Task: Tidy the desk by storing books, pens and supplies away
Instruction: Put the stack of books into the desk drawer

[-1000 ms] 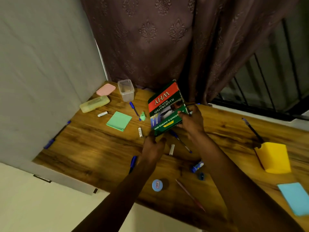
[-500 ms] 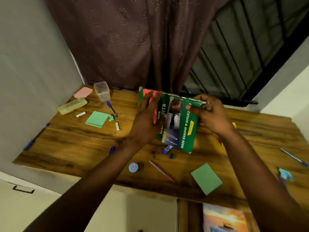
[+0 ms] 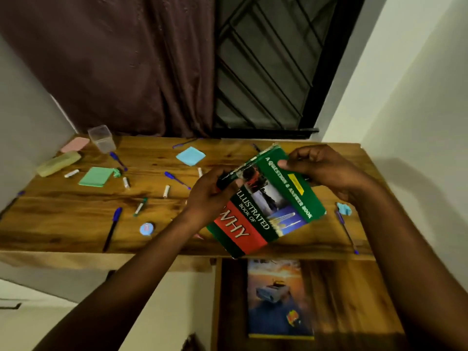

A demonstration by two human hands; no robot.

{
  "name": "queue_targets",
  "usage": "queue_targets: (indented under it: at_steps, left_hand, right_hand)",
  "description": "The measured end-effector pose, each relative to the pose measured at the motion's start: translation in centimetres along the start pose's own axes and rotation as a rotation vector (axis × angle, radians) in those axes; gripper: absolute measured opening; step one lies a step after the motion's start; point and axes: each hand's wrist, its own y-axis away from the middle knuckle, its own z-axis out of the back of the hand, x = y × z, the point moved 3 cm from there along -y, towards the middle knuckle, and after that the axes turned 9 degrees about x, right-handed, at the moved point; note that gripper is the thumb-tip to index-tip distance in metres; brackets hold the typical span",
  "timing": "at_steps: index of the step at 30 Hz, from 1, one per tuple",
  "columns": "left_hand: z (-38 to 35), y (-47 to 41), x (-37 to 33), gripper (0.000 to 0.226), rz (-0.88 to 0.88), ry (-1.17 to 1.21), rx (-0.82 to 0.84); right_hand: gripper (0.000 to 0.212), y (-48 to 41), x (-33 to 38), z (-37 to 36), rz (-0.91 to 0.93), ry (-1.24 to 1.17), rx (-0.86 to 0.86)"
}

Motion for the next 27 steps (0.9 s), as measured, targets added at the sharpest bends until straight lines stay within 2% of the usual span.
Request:
queue_targets:
  at_steps: [3, 6, 8, 13, 16, 21, 27]
  left_hand:
    - [-3.3, 1.5, -0.3, 0.021, 0.133, 0.280, -0.028]
    - [-7.2, 3.7, -0.6, 0.021, 0.299, 0.537, -0.069]
    - [-10.1, 5.4, -0.6, 0.019, 0.448, 0.639, -0.093]
    - [-16.8, 10.1, 0.3, 0.023, 0.760, 0.616, -0.015]
    - [-19.4, 13.2, 0.2, 0.011, 0.819, 0.649, -0.026]
    - [-22.7, 17.9, 1.0, 0.023, 0.998, 0.745, 0.161]
    - [-25.6, 19.1, 2.5, 0.020, 1.068, 0.684, 0.223]
  right_hand:
    - [0.021, 4.3, -4.0, 2.6, -0.064, -0.123, -0.018]
    - [0.038, 8.1, -9.7, 3.0, -0.117, -0.371, 0.016]
    - [0.040, 10.0, -13.3, 1.8, -0.145, -0.491, 0.032]
    - [0.057, 15.2, -21.4, -1.4, -0.249, -0.658, -0.020]
    - [0.048, 17.9, -24.9, -2.3, -0.288, -0.662, -0.057]
    - [0.037, 22.0, -27.6, -2.0, -0.456, -0.664, -0.122]
    - [0.021, 24.8, -30.8, -1.6, -0.535, -0.703, -0.102]
